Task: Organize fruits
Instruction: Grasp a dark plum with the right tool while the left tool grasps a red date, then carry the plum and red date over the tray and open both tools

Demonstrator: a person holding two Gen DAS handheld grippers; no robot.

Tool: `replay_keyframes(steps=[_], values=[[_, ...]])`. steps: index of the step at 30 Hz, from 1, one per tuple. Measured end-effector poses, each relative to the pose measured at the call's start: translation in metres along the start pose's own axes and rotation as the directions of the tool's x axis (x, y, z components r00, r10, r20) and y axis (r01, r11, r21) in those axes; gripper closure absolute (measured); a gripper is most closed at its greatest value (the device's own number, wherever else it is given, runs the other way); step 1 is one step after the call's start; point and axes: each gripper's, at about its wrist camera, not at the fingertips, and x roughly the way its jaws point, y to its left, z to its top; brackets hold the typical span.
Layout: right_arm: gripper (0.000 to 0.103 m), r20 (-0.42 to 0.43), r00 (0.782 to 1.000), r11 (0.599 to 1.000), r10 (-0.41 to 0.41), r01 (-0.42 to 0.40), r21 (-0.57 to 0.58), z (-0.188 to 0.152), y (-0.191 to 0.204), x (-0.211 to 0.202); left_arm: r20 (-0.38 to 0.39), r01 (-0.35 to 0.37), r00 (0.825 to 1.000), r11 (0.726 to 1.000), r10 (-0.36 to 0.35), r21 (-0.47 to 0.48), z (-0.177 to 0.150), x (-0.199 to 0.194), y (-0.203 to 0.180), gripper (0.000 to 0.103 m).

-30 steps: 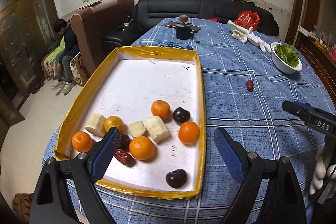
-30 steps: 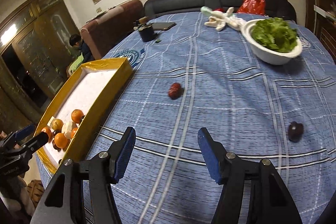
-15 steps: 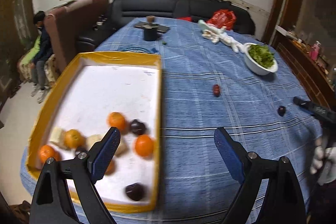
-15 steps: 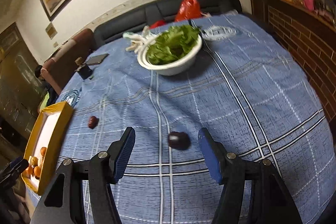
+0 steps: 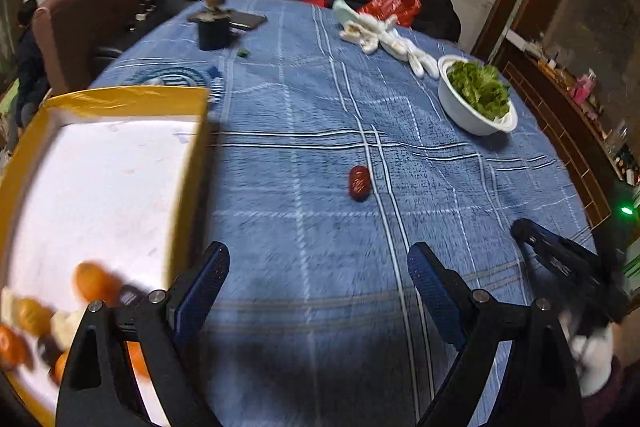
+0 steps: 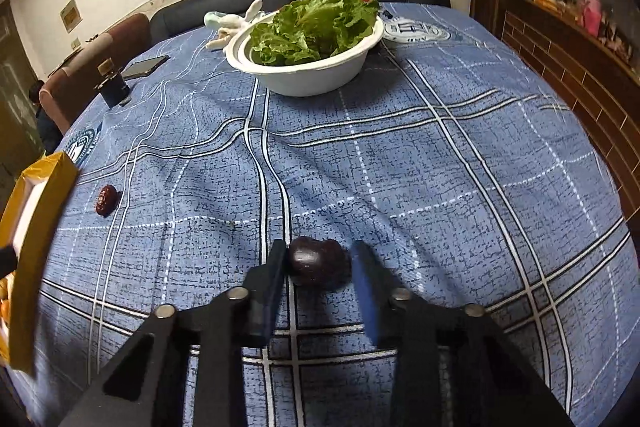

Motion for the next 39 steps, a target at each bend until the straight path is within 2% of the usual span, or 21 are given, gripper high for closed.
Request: replay_keyframes(steps=[2, 4, 6, 11, 13, 14, 15, 17, 20, 23, 27, 30, 35, 39], values=[[0.074, 0.011, 1.000, 1.000, -0.003, 0.003, -0.006, -0.001, 0.001, -0.004, -0.010, 0.004, 1.000, 1.000, -0.004, 0.022, 0.006, 0.017, -0.009, 0.014], [0.074, 0.033, 0.999, 1.000, 0.009, -0.008, -0.009, -0.002, 0.001, -0.010, -0.014, -0.002, 1.000, 0.999, 0.003, 0.051, 0.013, 0.034, -0.018, 0.026], [0.074, 0.058, 0.998, 1.000, 0.027, -0.027, -0.009, -0.001, 0.002, -0.017, -0.021, -0.008, 1.000, 0.997, 0.010, 0.072, 0.019, 0.047, -0.025, 0.032], [0.074, 0.059, 0.996, 0.998, 0.067, -0.066, -0.008, 0.001, 0.006, -0.017, 0.000, -0.048, 0.999, 0.992, 0.048, 0.116, 0.033, 0.069, -0.038, 0.034], [0.074, 0.060, 0.995, 0.997, 0.076, -0.075, -0.009, 0.002, 0.007, -0.018, 0.003, -0.077, 0.997, 0.988, 0.077, 0.136, 0.036, 0.077, -0.041, 0.039], [0.074, 0.063, 0.995, 0.997, 0.079, -0.078, -0.011, 0.001, 0.008, -0.019, -0.004, -0.084, 0.996, 0.986, 0.086, 0.145, 0.037, 0.081, -0.041, 0.049], [0.074, 0.066, 0.995, 0.997, 0.081, -0.080, -0.013, 0.001, 0.008, -0.020, -0.020, -0.083, 0.996, 0.985, 0.087, 0.149, 0.036, 0.085, -0.041, 0.065], [0.074, 0.072, 0.994, 0.996, 0.085, -0.084, -0.015, 0.001, 0.009, -0.021, -0.002, -0.118, 0.993, 0.979, 0.120, 0.168, 0.035, 0.084, -0.042, 0.084], [0.074, 0.078, 0.993, 0.996, 0.088, -0.087, -0.019, 0.000, 0.010, -0.022, -0.005, -0.104, 0.994, 0.984, 0.106, 0.145, 0.033, 0.079, -0.038, 0.085], [0.074, 0.086, 0.991, 0.995, 0.099, -0.097, -0.027, -0.001, 0.012, -0.024, 0.001, -0.057, 0.998, 0.995, 0.057, 0.081, 0.030, 0.062, -0.028, 0.085], [0.074, 0.107, 0.986, 0.991, 0.129, -0.124, -0.050, -0.003, 0.018, -0.029, 0.052, 0.031, 0.998, 0.999, -0.029, -0.028, 0.020, 0.016, -0.004, 0.085], [0.074, 0.125, 0.980, 0.987, 0.157, -0.150, -0.061, -0.005, 0.023, -0.032, 0.115, 0.065, 0.992, 0.993, -0.054, -0.096, 0.010, -0.023, 0.020, 0.084], [0.074, 0.120, 0.979, 0.985, 0.165, -0.156, -0.079, -0.006, 0.041, -0.037, 0.202, -0.004, 0.979, 0.984, 0.041, -0.179, -0.016, -0.083, 0.078, 0.084], [0.073, 0.077, 0.964, 0.965, 0.253, -0.245, -0.095, -0.009, 0.079, -0.041, 0.222, -0.099, 0.962, 0.963, 0.156, -0.249, -0.035, -0.110, 0.123, 0.084]])
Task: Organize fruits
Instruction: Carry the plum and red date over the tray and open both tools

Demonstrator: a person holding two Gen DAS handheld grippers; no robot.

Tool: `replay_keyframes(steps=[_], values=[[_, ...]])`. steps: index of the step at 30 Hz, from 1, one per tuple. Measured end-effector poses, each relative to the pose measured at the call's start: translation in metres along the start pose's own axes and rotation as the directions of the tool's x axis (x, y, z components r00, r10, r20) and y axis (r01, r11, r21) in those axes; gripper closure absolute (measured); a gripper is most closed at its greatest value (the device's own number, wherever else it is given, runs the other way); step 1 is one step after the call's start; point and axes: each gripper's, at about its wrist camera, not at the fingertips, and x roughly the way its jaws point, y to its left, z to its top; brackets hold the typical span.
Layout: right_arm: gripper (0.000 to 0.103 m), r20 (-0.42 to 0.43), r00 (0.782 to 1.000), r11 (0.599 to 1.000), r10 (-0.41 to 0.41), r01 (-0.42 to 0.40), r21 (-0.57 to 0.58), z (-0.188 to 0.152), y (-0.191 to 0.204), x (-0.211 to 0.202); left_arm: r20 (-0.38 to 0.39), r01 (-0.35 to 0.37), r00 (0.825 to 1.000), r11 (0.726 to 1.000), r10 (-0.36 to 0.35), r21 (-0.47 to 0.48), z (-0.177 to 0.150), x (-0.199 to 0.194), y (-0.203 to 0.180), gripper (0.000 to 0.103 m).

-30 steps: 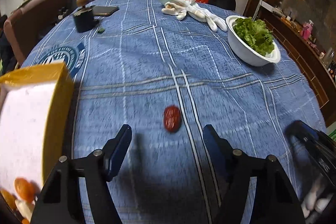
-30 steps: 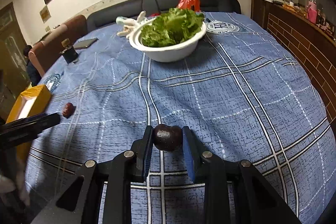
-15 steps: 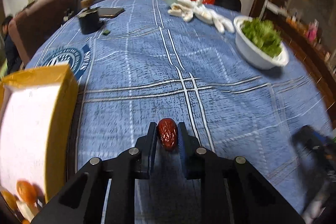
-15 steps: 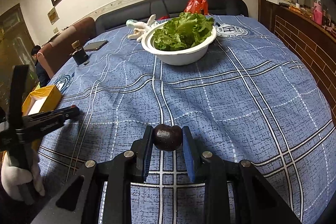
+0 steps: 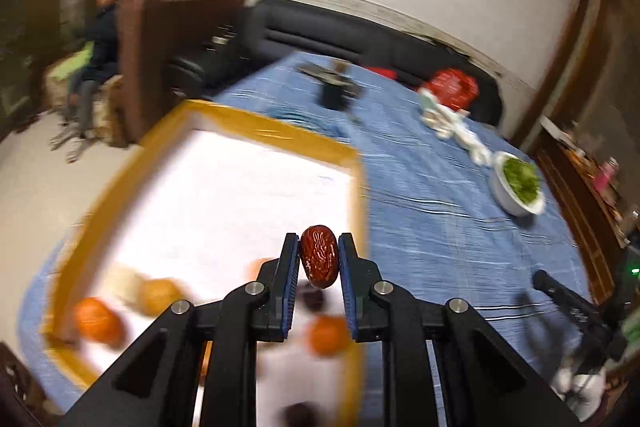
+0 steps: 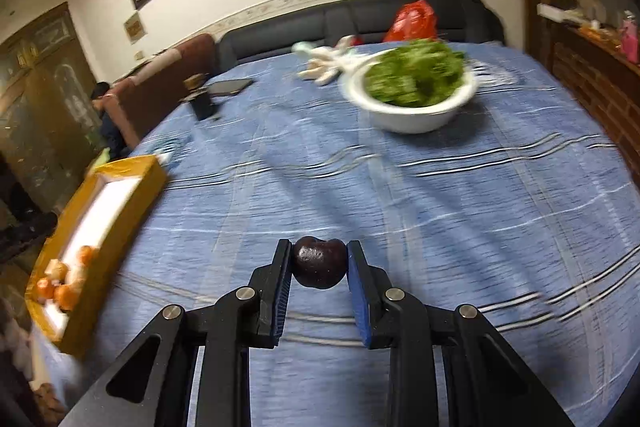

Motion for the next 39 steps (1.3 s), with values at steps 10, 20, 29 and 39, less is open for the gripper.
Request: replay_keyframes(steps=[10, 20, 29, 39], values=[[0.073, -0.102, 0.977, 0.952, 0.185, -0.204, -0.228, -0.005, 0.156, 0.020, -0.018, -0.065, 0.998, 0.990, 0.063, -0.129, -0.020, -0.007, 0.079, 0.084], [0.072, -0.267, 0.920, 0.899, 0.286, -0.354, -0.258, -0.014, 0.245, 0.069, -0.011, -0.056, 0.998, 0.980, 0.054, -0.190, -0.026, -0.009, 0.109, 0.084], [0.062, -0.310, 0.902, 0.884, 0.299, -0.384, -0.265, -0.015, 0.289, 0.104, 0.060, -0.034, 0.997, 0.972, 0.049, -0.231, -0.023, -0.038, 0.131, 0.026], [0.046, -0.218, 0.933, 0.904, 0.288, -0.340, -0.261, -0.006, 0.274, 0.074, 0.078, -0.074, 0.993, 0.976, 0.091, -0.204, -0.026, -0.048, 0.120, 0.024]])
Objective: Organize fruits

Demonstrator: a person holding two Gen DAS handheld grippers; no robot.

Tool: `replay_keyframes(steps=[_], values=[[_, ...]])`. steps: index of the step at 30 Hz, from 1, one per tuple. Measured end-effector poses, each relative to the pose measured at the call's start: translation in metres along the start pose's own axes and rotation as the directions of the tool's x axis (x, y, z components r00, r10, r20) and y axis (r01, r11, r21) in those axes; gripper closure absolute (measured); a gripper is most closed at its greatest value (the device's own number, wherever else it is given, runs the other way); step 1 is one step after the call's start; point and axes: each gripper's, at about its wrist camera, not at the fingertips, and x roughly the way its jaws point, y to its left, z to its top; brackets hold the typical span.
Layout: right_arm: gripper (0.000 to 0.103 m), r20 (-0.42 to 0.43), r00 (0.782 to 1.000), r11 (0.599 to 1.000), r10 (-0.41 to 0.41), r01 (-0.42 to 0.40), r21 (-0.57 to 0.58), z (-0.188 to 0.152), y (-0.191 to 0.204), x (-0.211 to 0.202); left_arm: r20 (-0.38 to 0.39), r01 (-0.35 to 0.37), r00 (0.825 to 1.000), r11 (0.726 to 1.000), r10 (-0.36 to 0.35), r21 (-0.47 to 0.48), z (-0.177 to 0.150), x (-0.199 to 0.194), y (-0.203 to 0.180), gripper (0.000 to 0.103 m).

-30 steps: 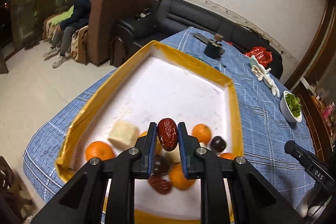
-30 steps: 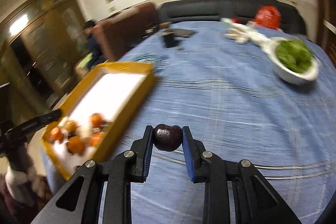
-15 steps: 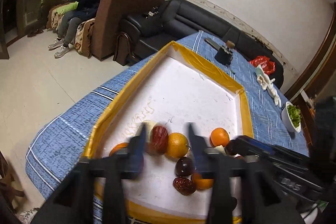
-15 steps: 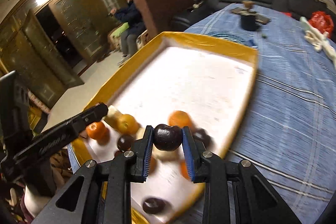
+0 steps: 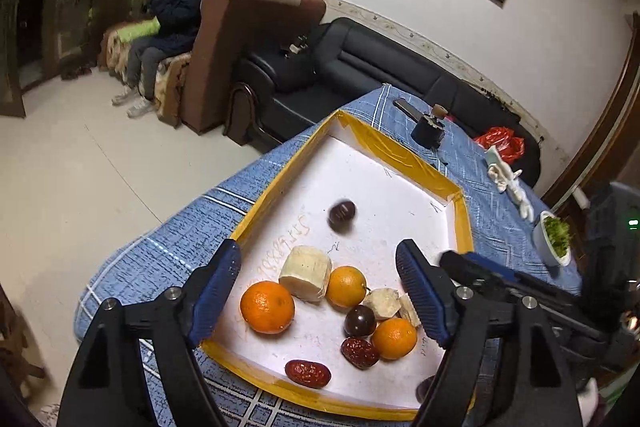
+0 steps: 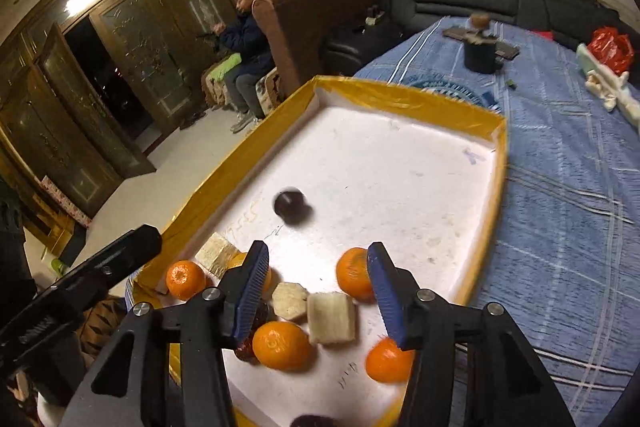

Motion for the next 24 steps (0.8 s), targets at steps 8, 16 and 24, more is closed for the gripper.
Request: replay_keyframes(steps=[8, 16, 24], values=[[0.040, 0.091, 0.988, 0.992, -0.126, 0.124, 0.021, -0.034, -0.021, -0.055, 0.093, -0.161, 0.985, 0.975, 0.148, 0.154, -0.012, -0.017, -0.052, 0.013], [0.040, 0.097, 0.978, 0.981, -0.182, 0.174, 0.091, -0.063, -0.050, -0.080, 0.069, -0.185, 0.982, 0.953, 0.174, 0.240, -0.024, -0.018, -0.093, 0.008], [0.038, 0.108, 0.977, 0.977, -0.185, 0.171, 0.127, -0.079, -0.062, -0.094, 0.059, -0.190, 0.982, 0.934, 0.181, 0.303, -0.035, -0.020, -0.117, 0.008]])
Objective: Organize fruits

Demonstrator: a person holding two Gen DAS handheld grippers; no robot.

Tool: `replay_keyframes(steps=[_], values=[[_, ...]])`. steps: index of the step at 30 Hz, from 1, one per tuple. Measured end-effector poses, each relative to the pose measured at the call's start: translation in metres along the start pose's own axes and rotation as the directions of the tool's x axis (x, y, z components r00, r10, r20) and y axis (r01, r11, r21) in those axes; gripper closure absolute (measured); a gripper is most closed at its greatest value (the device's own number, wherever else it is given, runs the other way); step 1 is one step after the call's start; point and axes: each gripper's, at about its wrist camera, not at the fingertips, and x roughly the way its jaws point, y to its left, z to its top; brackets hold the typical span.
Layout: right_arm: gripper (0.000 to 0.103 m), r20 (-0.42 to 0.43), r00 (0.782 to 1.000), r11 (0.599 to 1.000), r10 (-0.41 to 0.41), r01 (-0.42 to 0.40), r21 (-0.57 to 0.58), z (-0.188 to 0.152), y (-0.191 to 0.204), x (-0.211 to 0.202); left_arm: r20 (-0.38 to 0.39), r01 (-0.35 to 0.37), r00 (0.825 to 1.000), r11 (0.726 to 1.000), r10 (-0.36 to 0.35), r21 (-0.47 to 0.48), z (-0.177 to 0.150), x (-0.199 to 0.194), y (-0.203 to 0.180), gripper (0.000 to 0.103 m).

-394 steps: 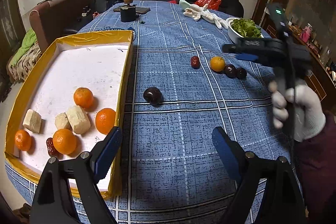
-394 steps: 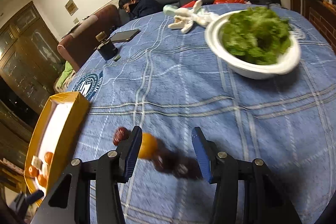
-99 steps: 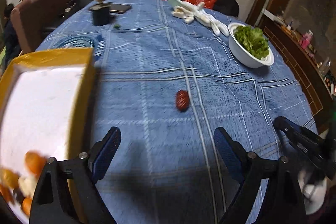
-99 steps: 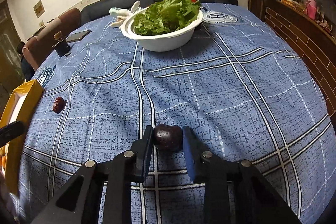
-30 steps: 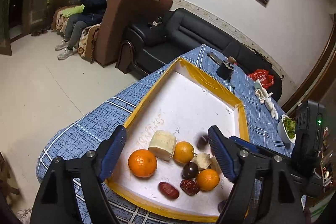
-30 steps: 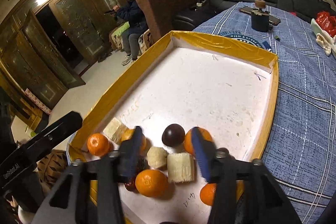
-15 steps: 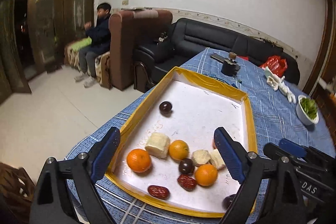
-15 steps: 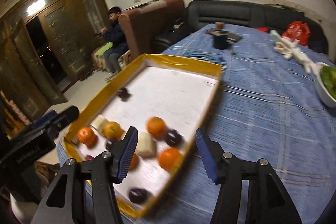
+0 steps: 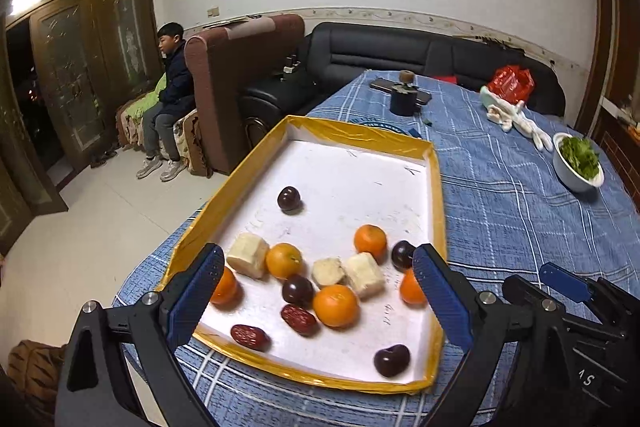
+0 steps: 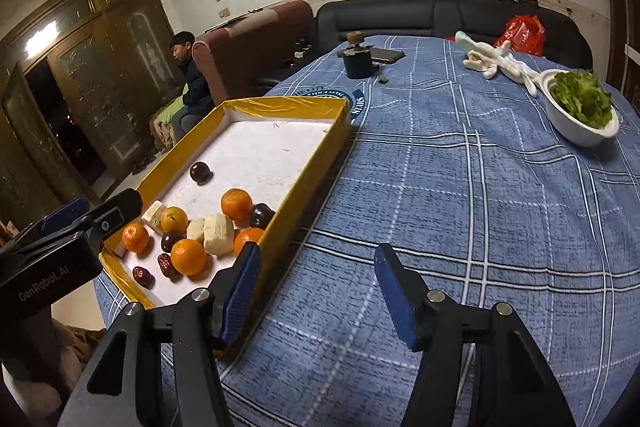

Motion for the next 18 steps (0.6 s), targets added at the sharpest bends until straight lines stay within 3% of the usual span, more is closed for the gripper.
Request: replay_keyframes(steps=[18], values=[[0.034, 0.007, 0.999, 0.999, -0.031, 0.031, 0.009, -0.011, -0.015, -0.007, -0.048, 0.043, 0.998, 0.997, -0.040, 0.069, -0.011, 0.006, -0.034, 0.008]])
